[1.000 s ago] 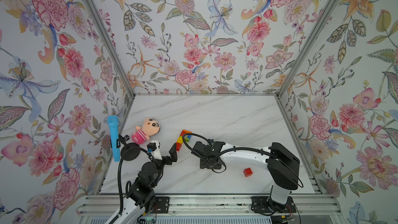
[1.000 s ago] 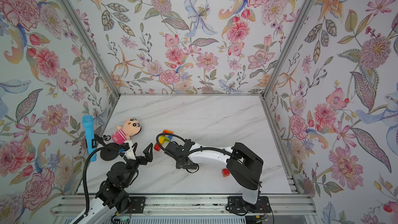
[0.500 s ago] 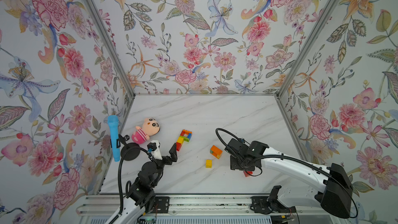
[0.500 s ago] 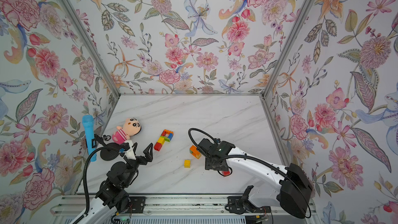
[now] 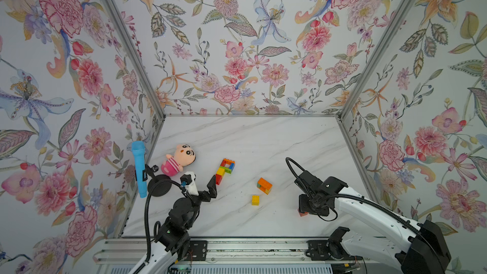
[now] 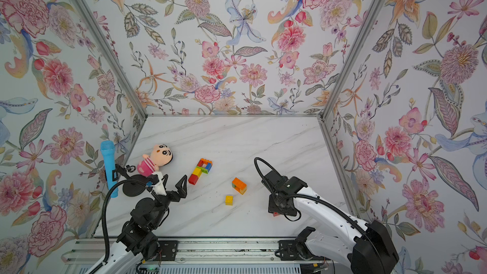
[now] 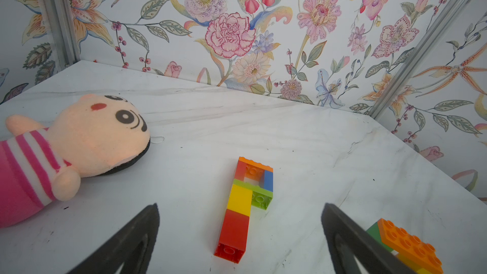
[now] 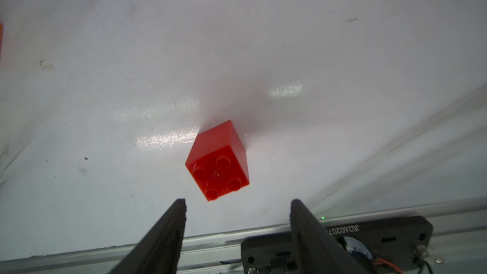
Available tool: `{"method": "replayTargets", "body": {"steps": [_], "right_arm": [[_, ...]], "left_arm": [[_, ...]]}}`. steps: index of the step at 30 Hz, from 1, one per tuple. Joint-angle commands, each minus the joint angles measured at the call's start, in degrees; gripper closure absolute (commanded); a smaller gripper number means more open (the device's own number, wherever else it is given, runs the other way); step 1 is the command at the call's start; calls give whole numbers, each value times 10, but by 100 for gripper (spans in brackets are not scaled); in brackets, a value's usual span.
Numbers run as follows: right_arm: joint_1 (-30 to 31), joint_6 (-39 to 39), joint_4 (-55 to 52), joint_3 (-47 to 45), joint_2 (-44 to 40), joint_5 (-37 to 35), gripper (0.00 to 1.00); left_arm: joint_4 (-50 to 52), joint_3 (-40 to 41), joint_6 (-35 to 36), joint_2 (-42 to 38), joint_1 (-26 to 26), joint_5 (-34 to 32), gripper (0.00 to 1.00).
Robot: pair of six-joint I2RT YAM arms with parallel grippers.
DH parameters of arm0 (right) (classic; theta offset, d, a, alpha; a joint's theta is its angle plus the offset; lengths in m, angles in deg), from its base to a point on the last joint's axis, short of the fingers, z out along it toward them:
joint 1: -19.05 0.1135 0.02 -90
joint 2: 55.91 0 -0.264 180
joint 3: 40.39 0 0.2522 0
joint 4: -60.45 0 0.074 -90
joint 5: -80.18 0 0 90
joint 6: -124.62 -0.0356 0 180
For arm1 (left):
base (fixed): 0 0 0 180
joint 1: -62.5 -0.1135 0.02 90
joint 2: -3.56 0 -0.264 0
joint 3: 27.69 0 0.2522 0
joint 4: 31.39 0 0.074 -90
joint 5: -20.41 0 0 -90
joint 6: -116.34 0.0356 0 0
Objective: Assemble the letter p with lego
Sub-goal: Pick up the lego brick from the center of the board.
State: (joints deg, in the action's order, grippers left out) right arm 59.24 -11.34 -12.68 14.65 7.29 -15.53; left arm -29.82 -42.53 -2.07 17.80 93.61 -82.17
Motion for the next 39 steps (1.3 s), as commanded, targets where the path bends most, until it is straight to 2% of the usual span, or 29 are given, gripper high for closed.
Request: {"method": "replayTargets", "body": {"steps": [1, 10, 23, 25, 28, 32, 35, 39], "right_arm": [[-3, 24, -5, -8, 6, 8, 34], [-6, 40, 48, -22, 30, 30, 38], [-5, 38, 71, -25, 57, 25, 67], [-3, 35, 73, -23, 58, 25, 66], [-2, 32, 74, -22, 65, 22, 58], [2, 28, 76, -17, 77, 9, 56], [6, 27, 78, -10, 84, 5, 58], [14, 25, 77, -1, 88, -1, 71]], "left_arm": [[-12, 20, 10, 4, -4, 3, 1], [-15, 19, 10, 9, -4, 3, 1], [-22, 17, 11, 23, -4, 7, 1], [-24, 17, 11, 25, -4, 8, 1], [-26, 17, 11, 26, -4, 10, 1], [-27, 17, 12, 28, -4, 12, 1], [-30, 17, 13, 32, -4, 16, 1], [-42, 16, 17, 46, -4, 43, 1]]}}
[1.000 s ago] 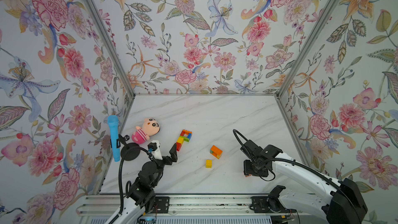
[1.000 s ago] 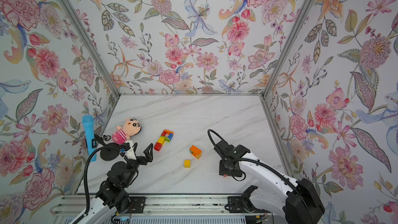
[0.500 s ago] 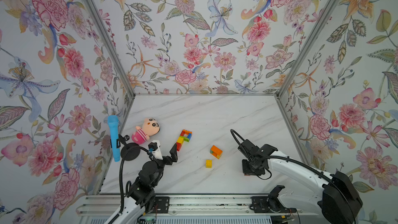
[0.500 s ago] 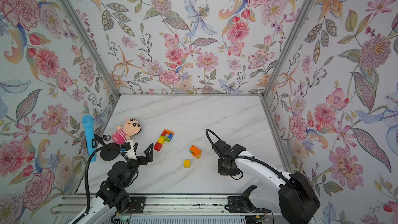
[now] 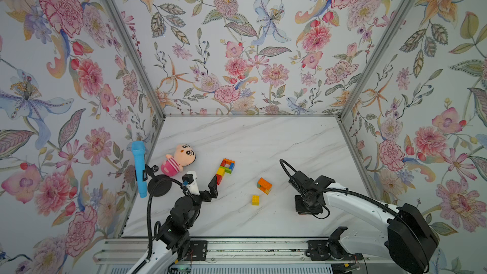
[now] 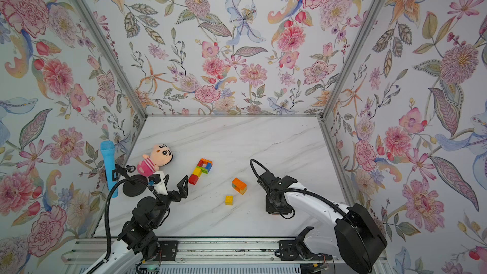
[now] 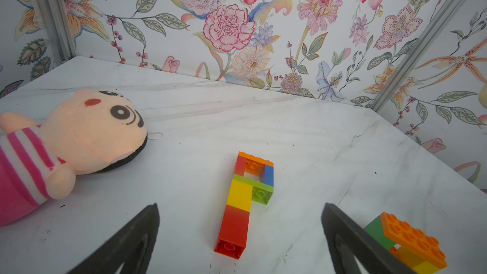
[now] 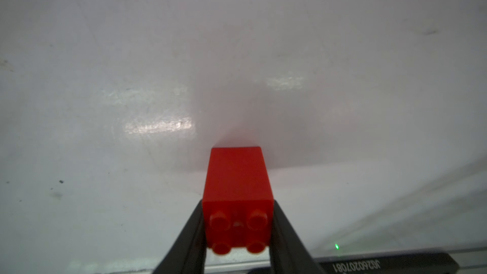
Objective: Assemble the letter p with lego
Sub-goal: Pick up the lego brick from the center of the board, then assemble the lego brick with the lego brick.
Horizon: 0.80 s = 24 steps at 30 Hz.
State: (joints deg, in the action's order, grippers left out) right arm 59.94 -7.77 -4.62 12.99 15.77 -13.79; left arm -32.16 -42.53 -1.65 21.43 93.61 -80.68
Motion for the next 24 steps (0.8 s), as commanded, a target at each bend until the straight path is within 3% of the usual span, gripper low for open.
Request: {"method": "replayTargets", "body": {"steps": [1, 8, 18, 24], "right_arm": [[9, -12, -3, 18, 1, -20, 73], [50, -45, -53, 81, -5, -43, 77], [155, -130, -106, 223, 71, -42, 78], [194, -153, -107, 315, 167, -26, 80]], "left_arm": [[-23, 14, 15, 15, -4, 40, 1], [-47, 0, 25, 69, 27, 114, 1], [-79, 18, -13, 133, 183, 41, 1], [-115, 38, -40, 154, 214, 9, 1]]}}
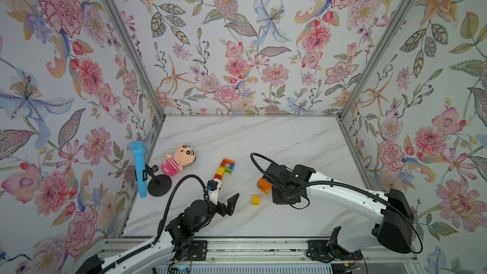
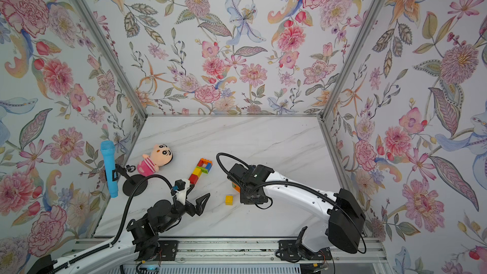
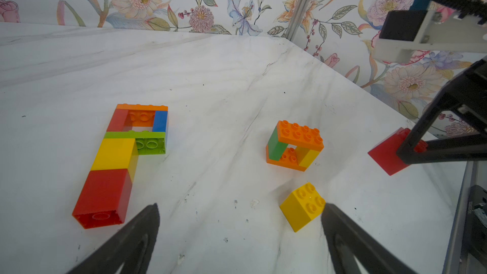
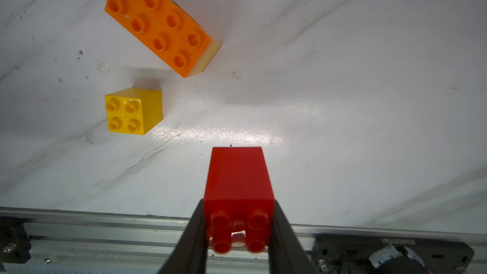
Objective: Assemble the letter p with lego
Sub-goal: Assemble the lego brick with the lego brick.
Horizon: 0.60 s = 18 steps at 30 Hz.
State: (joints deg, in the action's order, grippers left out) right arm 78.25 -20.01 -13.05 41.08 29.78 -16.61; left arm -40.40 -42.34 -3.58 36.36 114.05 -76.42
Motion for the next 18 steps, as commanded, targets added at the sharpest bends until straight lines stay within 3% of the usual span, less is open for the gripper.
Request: {"method": "replayTargets", "body": {"steps": [1, 9, 18], "right_arm": [[14, -32, -23, 49, 40, 5, 80], [29, -42, -24, 148, 137, 19, 82], [39, -37, -25, 199, 204, 31, 83]], "left_arm": [[-33, 40, -22, 1, 10, -37, 1], [9, 67, -40, -81, 11, -68, 1], [40, 90, -63, -138, 11, -81, 1]]}}
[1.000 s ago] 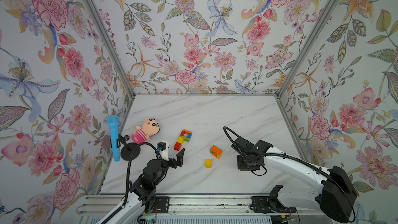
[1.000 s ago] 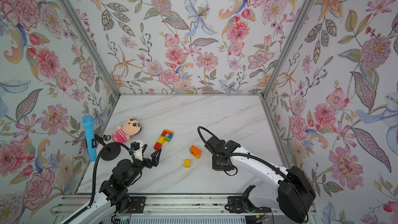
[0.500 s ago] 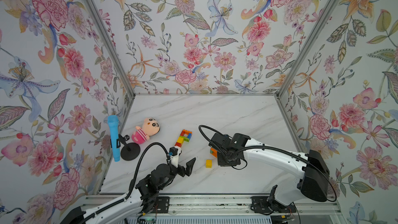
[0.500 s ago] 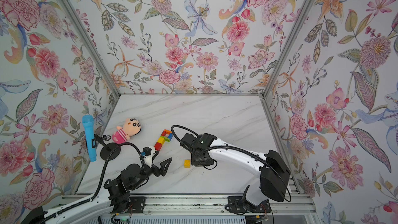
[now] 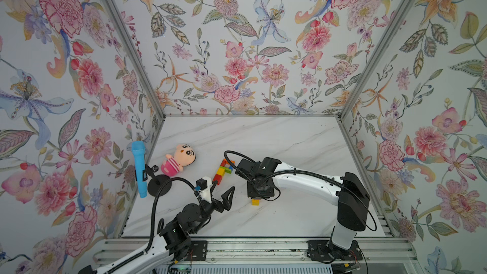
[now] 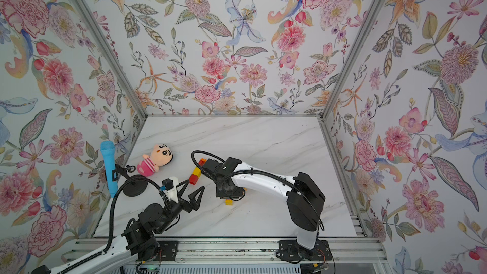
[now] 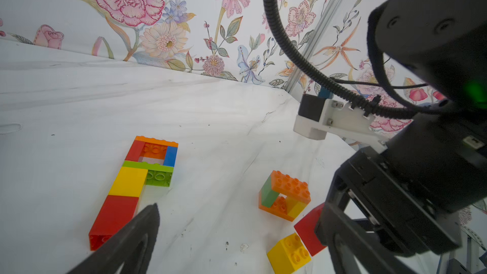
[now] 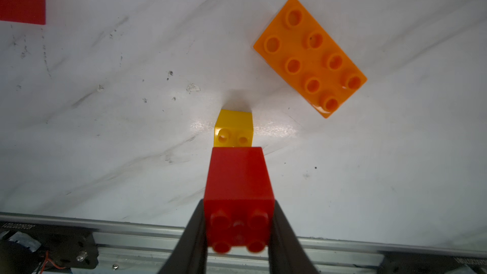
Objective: Assemble the letter p with lego
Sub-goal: Assemble the lego brick with the lego brick.
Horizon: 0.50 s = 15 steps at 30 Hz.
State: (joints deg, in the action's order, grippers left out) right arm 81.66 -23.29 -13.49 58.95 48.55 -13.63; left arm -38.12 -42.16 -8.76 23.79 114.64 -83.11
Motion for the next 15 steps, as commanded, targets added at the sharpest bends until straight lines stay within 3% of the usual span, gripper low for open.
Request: {"method": "replayTargets", "body": {"steps": [1, 15], "right_arm": [[4, -2, -20, 21, 20, 1, 83], [-1, -15, -20, 7, 33, -3, 82]], "left_arm": [[18, 89, -12, -16, 4, -15, 1], [16, 92, -14, -18, 3, -15, 1]]}}
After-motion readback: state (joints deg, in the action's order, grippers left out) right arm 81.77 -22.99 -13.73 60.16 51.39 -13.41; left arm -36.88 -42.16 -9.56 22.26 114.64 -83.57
